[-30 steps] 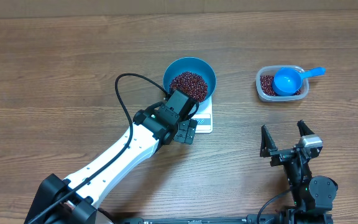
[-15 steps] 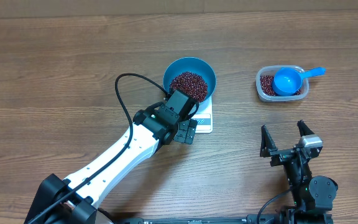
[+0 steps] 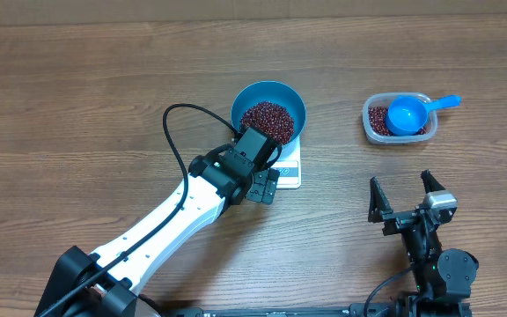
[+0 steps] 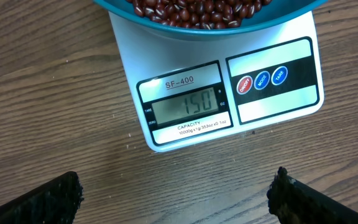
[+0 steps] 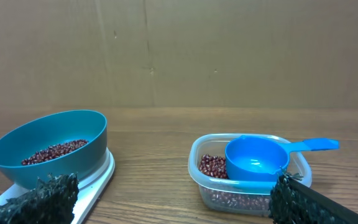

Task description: Scoop item into bowl and weigh 150g on scale

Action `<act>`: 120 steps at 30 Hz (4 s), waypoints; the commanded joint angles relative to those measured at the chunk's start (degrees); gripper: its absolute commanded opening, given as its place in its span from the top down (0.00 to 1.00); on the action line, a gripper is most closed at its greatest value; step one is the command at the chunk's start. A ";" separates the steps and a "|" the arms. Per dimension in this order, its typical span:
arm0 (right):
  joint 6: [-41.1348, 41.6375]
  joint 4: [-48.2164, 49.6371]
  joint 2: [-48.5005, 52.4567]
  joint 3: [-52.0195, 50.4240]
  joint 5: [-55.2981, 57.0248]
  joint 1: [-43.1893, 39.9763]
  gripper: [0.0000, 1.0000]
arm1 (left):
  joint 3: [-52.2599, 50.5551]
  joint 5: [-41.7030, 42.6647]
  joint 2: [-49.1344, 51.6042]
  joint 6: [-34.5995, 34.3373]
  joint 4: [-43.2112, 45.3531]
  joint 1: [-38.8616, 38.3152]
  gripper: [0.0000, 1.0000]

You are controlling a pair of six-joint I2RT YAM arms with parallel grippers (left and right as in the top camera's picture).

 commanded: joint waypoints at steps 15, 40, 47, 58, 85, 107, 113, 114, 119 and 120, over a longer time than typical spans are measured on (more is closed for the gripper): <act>-0.20 0.26 -0.57 -0.61 0.44 0.33 0.00 | -0.35 -0.85 -5.97 -1.16 0.22 0.17 0.00; -0.20 0.26 -0.57 -0.61 0.42 0.33 0.00 | -28.98 4.92 -39.34 2.25 31.74 18.29 0.00; -0.20 0.26 -0.57 -0.61 0.42 0.33 0.00 | -45.38 4.90 -47.25 2.25 50.86 18.75 0.00; -0.20 0.26 -0.57 -0.61 0.44 0.33 0.00 | -59.95 4.92 -59.67 -3.41 59.14 24.61 0.01; -0.20 0.26 -0.57 -0.61 0.42 0.33 0.00 | -60.83 4.52 -88.87 16.28 36.20 33.97 0.00; -0.20 0.26 -0.57 -0.61 0.42 0.33 0.00 | -60.81 5.44 -88.85 16.85 36.22 33.97 0.01; -0.20 0.26 -0.57 -0.61 0.44 0.33 0.00 | -60.81 5.44 -88.85 16.85 36.22 33.97 0.00; -0.20 0.26 -0.57 -0.61 0.44 0.33 0.00 | -60.81 5.44 -88.85 16.85 36.22 33.97 0.00; -0.20 0.26 -0.57 -0.61 0.42 0.33 0.00 | -60.81 5.46 -88.85 16.85 36.24 33.97 0.00; -0.20 0.26 -0.57 -0.61 0.42 0.33 0.00 | -60.81 5.46 -88.85 16.85 36.24 33.97 0.01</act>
